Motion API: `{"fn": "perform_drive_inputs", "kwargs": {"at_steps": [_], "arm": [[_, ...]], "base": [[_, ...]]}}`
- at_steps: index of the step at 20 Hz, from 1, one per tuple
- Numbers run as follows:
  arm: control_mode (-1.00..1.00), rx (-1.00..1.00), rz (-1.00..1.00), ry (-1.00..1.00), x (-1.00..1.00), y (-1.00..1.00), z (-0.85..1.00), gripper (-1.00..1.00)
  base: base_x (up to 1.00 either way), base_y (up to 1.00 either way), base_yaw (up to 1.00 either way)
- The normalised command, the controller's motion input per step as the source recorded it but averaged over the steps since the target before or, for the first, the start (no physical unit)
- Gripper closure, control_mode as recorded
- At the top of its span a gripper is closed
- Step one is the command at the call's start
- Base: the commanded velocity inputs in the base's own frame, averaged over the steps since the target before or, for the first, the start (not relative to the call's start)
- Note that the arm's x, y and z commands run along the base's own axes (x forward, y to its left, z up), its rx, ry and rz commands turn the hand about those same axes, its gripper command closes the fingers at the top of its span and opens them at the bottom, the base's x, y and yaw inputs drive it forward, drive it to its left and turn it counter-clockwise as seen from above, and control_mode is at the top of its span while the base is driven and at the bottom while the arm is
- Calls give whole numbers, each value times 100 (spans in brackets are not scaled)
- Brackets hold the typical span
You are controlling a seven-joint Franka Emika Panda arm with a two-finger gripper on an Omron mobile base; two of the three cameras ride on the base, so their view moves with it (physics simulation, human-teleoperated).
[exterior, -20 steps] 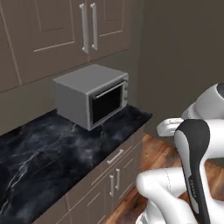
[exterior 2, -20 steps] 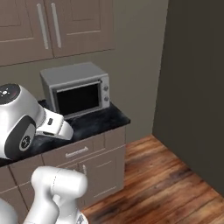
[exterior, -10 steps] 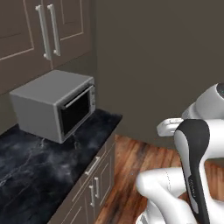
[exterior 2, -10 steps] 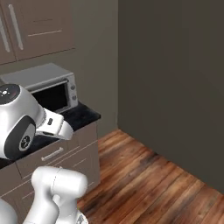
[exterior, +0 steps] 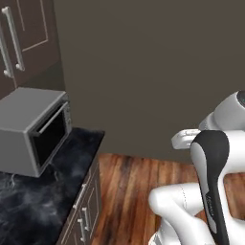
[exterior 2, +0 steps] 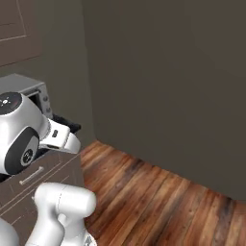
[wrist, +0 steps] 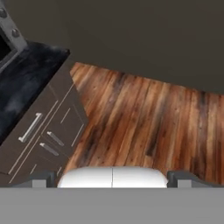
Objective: Four empty soda cans are scattered around the kitchen. Gather all the cans and cluster them next to the stove for recycling.
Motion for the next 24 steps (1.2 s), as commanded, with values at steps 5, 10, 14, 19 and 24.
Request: {"fn": "perform_drive_inputs", "kwargs": {"at_steps": [5,10,14,19,24], "arm": [[100,0,0,0,0,0,0,-100],[100,0,0,0,0,0,0,-100],[100,0,0,0,0,0,0,-100],[100,0,0,0,0,0,0,-100],[100,0,0,0,0,0,0,-100]], "base": [[-4,0,-49],[-1,0,-50],[0,-7,-49],[6,-16,-43],[75,-18,-17]]}}
